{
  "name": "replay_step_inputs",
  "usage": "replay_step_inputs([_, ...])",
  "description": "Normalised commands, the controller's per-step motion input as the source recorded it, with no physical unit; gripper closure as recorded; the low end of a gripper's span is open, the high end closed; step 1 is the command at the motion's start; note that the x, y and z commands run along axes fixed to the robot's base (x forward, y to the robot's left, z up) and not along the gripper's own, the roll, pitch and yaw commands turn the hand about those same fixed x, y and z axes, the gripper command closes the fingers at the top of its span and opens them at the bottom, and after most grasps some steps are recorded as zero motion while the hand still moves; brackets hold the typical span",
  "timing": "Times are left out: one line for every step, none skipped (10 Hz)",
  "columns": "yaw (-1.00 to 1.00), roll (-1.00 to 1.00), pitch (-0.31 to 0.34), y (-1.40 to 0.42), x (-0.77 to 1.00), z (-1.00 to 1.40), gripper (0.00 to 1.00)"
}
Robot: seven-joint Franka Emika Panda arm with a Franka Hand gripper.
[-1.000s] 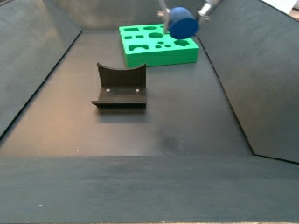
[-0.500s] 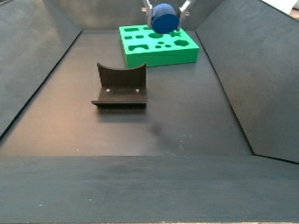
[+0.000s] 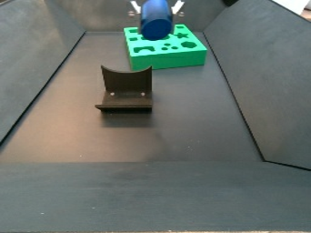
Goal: Pick up the oval object. Move up. Place the oval object on the fixture. Regrasp the oval object. Move to above the board. Insert the oval object.
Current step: Place the oval object on the fixture.
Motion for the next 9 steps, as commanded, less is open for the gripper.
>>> replay_step_inputs([-0.15,-0.99,0.240,0.22,0.99,0.03,1.00])
replay_step_inputs([-0.15,-0.76,0.183,0.14,0.85,0.02,1.00])
replay_step_inputs([-0.15,-0.64,0.152,0.11,0.78,0.01,1.00])
replay_step_inputs([-0.14,-0.41,0.106,0.08,0.64,0.01,1.00])
replay_step_inputs([-0.13,-0.24,0.082,0.05,0.53,0.00,1.00])
replay_step_inputs([-0.11,-0.14,0.053,0.03,0.38,0.00,1.00])
replay_step_inputs([-0.10,-0.12,0.054,0.02,0.30,0.00,1.00])
replay_step_inputs([-0.09,-1.00,0.044,0.06,0.12,-1.00,1.00])
replay_step_inputs([-0.10,-1.00,0.041,0.06,0.11,-1.00,1.00])
